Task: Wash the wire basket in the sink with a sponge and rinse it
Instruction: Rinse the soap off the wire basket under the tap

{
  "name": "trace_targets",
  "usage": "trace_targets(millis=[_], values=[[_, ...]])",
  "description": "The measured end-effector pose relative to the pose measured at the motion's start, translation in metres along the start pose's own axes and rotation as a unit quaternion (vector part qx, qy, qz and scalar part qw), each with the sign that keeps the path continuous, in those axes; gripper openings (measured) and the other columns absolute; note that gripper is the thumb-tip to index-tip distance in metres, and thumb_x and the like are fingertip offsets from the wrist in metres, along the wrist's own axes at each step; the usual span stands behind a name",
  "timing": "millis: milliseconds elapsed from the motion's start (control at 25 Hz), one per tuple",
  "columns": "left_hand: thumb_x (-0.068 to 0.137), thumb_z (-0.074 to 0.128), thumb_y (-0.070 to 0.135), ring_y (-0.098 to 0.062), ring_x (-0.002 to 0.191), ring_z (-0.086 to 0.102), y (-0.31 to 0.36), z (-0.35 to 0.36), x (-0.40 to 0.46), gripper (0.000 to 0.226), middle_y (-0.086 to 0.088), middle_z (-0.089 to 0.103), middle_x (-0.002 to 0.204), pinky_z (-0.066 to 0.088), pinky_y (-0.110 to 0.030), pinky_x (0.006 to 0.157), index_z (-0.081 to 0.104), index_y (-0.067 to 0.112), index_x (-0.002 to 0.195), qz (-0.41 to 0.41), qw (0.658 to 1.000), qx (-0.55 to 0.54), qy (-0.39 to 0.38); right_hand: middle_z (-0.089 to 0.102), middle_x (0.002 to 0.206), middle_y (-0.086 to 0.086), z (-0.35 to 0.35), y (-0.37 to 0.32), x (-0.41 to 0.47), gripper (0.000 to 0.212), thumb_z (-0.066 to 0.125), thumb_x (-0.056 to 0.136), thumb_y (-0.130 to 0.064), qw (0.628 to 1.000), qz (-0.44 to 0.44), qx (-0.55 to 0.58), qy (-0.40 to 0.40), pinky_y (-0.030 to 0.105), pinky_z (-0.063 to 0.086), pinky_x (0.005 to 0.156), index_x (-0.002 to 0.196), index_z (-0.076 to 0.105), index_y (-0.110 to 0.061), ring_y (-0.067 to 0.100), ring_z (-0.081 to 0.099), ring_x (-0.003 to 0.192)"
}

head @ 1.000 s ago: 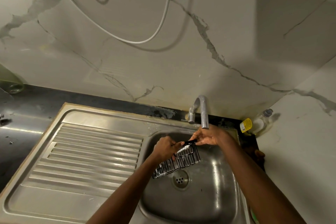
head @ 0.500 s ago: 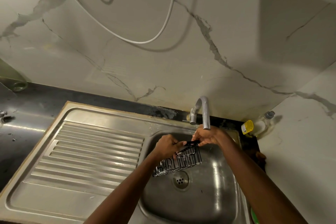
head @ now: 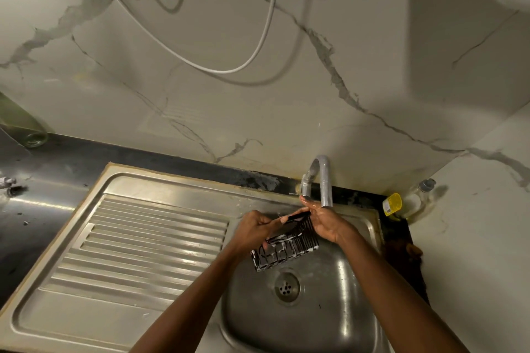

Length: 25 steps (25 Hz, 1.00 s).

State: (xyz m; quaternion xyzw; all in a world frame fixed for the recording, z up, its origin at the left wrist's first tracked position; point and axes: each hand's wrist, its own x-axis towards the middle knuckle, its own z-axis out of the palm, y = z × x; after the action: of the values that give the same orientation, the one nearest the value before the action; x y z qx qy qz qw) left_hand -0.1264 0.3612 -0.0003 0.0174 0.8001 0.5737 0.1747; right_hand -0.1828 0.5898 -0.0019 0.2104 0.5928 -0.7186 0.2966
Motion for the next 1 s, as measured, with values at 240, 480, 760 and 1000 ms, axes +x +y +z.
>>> trace_targets(millis=[240,480,760,1000], values=[[0.099,0.061,0.056,-0.022,0.055,0.065,0.0,-0.015,0.004,0.056,-0.02,0.072,0.067,0.057,-0.035,0.073,0.062,0.019,0.057,-0.015,0.999,-0.003,-0.035,0.056,0.068,0.008,0.024,0.006,0.015,0.043,0.086,0.06,-0.042,0.994,-0.038,-0.066,0.084,0.03,0.042,0.058,0.083,0.065,-0.013,0.019,0.05,0.058],[0.108,0.05,0.043,-0.012,0.052,0.065,0.045,0.006,0.022,0.046,-0.002,0.069,0.063,0.057,-0.025,0.056,0.071,0.009,0.086,-0.049,0.991,0.038,-0.117,0.058,0.059,-0.002,0.029,-0.003,-0.007,0.011,0.074,0.078,-0.02,0.993,-0.021,-0.057,0.098,0.019,0.036,0.046,0.073,0.064,-0.017,0.008,0.046,0.047],[0.103,0.056,0.05,-0.008,0.046,0.063,0.037,0.043,0.019,0.047,0.003,0.066,0.055,0.061,-0.032,0.064,0.068,0.018,0.07,-0.03,0.997,0.066,-0.003,0.072,0.094,0.009,0.014,-0.009,-0.032,0.058,0.058,0.094,-0.056,0.992,-0.013,-0.118,0.038,0.043,0.052,0.093,0.107,0.072,-0.002,0.025,0.066,0.093],[0.106,0.051,0.047,-0.008,0.05,0.064,0.044,0.043,0.017,0.054,-0.002,0.069,0.063,0.055,-0.022,0.056,0.072,0.0,0.09,-0.112,0.992,-0.064,0.015,0.062,0.136,-0.005,-0.007,-0.016,-0.054,0.052,0.046,0.099,-0.057,0.985,-0.014,-0.165,-0.05,0.035,0.028,0.117,0.134,0.06,-0.022,0.012,0.051,0.132]])
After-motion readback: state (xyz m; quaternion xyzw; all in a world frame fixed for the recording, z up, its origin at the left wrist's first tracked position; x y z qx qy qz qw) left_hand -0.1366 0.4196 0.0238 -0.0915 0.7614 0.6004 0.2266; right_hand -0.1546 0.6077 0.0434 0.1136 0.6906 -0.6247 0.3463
